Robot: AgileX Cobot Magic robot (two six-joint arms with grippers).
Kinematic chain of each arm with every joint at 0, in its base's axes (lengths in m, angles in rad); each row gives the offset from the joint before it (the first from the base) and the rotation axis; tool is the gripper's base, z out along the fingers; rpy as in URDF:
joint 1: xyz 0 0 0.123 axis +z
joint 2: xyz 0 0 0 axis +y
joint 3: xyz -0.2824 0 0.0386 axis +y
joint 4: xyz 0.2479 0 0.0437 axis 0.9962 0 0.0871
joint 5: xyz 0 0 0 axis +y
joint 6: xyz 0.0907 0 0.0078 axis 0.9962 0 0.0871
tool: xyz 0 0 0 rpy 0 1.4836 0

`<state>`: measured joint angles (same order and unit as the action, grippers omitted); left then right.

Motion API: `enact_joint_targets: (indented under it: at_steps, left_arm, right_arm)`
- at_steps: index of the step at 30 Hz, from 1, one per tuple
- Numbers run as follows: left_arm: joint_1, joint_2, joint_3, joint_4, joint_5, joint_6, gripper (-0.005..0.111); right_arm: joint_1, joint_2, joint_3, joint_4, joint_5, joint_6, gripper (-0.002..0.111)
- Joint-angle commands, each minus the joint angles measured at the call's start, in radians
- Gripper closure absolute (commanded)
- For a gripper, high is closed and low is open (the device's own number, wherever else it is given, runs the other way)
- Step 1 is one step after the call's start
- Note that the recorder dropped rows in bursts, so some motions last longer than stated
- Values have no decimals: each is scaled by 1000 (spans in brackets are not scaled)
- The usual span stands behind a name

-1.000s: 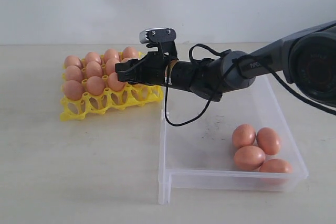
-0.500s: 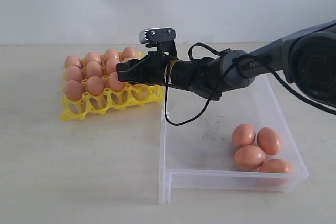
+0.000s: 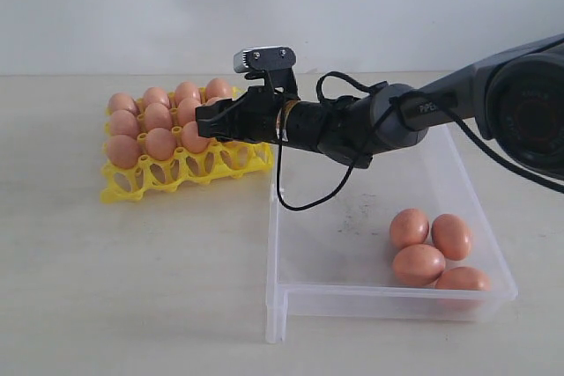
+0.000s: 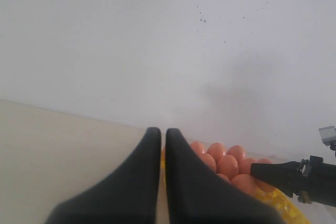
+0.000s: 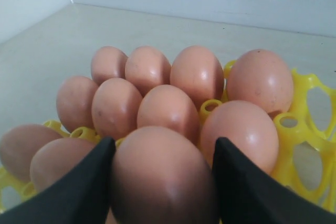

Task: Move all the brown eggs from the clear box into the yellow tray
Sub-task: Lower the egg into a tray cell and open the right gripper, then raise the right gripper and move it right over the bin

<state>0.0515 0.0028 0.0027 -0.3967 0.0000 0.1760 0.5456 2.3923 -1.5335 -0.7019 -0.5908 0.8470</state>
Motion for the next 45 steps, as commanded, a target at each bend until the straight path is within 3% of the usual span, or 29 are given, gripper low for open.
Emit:
enact_joint_targets:
  at_steps: [1, 9, 18, 23, 26, 29, 30, 33, 36, 39, 45]
  left_arm:
    - [-4, -3, -3, -3, 0, 9, 103]
    - [-4, -3, -3, -3, 0, 9, 103]
    - [-4, -3, -3, -3, 0, 9, 103]
    - [-4, -3, -3, -3, 0, 9, 103]
    - [-4, -3, -3, -3, 0, 9, 103]
    - [-4, -3, -3, -3, 0, 9, 103]
    - [-4, -3, -3, -3, 0, 9, 103]
    - [-4, -3, -3, -3, 0, 9, 103]
    - [-4, -3, -3, -3, 0, 9, 103]
    - [-4, -3, -3, -3, 0, 9, 103]
    - [-4, -3, -3, -3, 0, 9, 103]
  right_arm:
    - [-1, 3, 5, -13, 42, 8, 66]
    - [-1, 3, 5, -9, 36, 8, 47]
    - [-1, -38, 5, -9, 47, 23, 48]
    - [-1, -150, 5, -39, 163, 65, 48]
    - [-1, -237, 5, -144, 279, 108, 66]
    - [-1, -329, 10, -334, 420, 236, 103]
    - [0, -364, 21, -401, 478, 289, 108]
    - [0, -467, 70, -508, 645, 309, 109]
    - [0, -548, 124, -491, 900, 166, 109]
    - [0, -592, 155, -377, 1157, -138, 109]
    - [-51, -596, 155, 123, 1533, -821, 109]
